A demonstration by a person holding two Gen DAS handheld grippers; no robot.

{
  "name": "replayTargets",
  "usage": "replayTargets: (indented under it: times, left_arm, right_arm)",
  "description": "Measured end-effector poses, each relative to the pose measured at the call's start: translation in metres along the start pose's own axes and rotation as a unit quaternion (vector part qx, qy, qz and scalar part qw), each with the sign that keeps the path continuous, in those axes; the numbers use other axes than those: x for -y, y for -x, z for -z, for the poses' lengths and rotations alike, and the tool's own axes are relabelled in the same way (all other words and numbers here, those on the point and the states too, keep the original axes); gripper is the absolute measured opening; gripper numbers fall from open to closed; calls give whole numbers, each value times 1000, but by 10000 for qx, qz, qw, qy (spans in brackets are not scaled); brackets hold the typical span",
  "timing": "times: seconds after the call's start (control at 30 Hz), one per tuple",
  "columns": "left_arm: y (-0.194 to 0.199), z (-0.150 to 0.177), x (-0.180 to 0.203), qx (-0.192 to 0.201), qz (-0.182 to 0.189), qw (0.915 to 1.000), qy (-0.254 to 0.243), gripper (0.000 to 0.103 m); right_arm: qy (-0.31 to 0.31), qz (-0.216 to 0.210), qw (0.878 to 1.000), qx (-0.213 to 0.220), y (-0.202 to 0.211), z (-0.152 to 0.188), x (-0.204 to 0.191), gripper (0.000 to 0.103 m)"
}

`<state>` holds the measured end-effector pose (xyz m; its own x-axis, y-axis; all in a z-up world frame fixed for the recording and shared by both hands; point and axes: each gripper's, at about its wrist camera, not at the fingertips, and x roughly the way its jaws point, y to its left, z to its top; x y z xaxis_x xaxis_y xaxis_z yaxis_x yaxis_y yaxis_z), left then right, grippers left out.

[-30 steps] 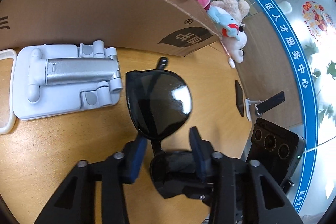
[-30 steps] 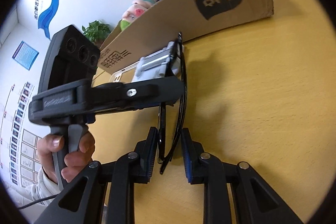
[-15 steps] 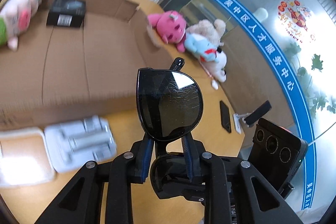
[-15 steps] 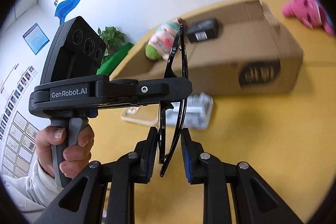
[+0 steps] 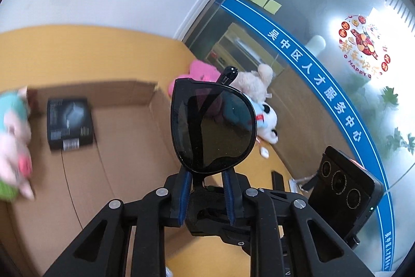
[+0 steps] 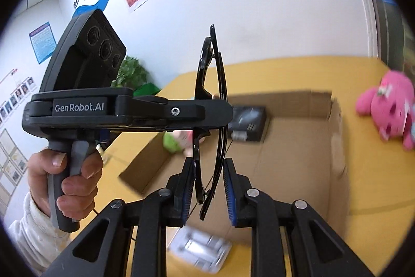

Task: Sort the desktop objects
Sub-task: 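Lift the sunglasses with the right gripper and carry them over the box, then lower the sunglasses into the box and open the gripper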

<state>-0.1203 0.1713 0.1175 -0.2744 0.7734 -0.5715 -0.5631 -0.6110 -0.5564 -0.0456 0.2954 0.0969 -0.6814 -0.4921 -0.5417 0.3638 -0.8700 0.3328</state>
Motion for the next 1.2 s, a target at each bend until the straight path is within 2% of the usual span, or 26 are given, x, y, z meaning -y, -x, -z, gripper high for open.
replayTargets:
  times: [0.13,0.2,0.4,0.5,0.7,0.83,0.9,0.97,1.0,1.1,1.17,1.2]
  left_arm:
    - [-24,-42,-16,-88,-11,10000,-11,20]
    - [-42,-59,-32,-189,26,9997,146,19]
    - [-98,-87,-89,-522,100,9966,623,19]
    - [-128,-90,-121,-751,155,9924,961,19]
    - [-194,-79,-183,-1341,186,9766,1671,19]
    - [-218,-65,-199,-1655,102,9688,1842,19]
    - [-222,-60,-204,-1712,11,9660,1939,20]
    - [-218,-59,-205,-1727,-16,9643,2006,27]
    - [-214,-58,-205,-1713,-18,9646,2004,27]
    - [-191,-56,-195,-1669,-222,9697,1772,30]
    - [-172,-56,-187,-1576,-315,9733,1640,37]
    - [-161,-54,-184,-1503,-385,9749,1596,38]
  right_arm:
    - [34,229,9997,-65,-19,-31,14,21]
    - [-33,316,9993,-200,-35,-47,30,21]
    - [-234,564,9960,-656,-82,-64,69,21]
    - [-391,672,9926,-936,-114,-66,89,21]
    - [-767,871,9814,-1531,-170,-46,126,21]
    - [-1040,1031,9702,-1930,-196,-27,144,21]
    - [-1077,1205,9651,-2062,-203,-21,149,21]
    - [-1122,1330,9607,-2161,-210,-16,152,21]
    - [-1109,1405,9593,-2183,-212,-15,152,21]
    - [-1113,1574,9554,-2236,-216,-11,153,21]
    - [-1143,1633,9541,-2237,-217,-11,153,21]
    - [-1127,1697,9529,-2249,-217,-11,151,21]
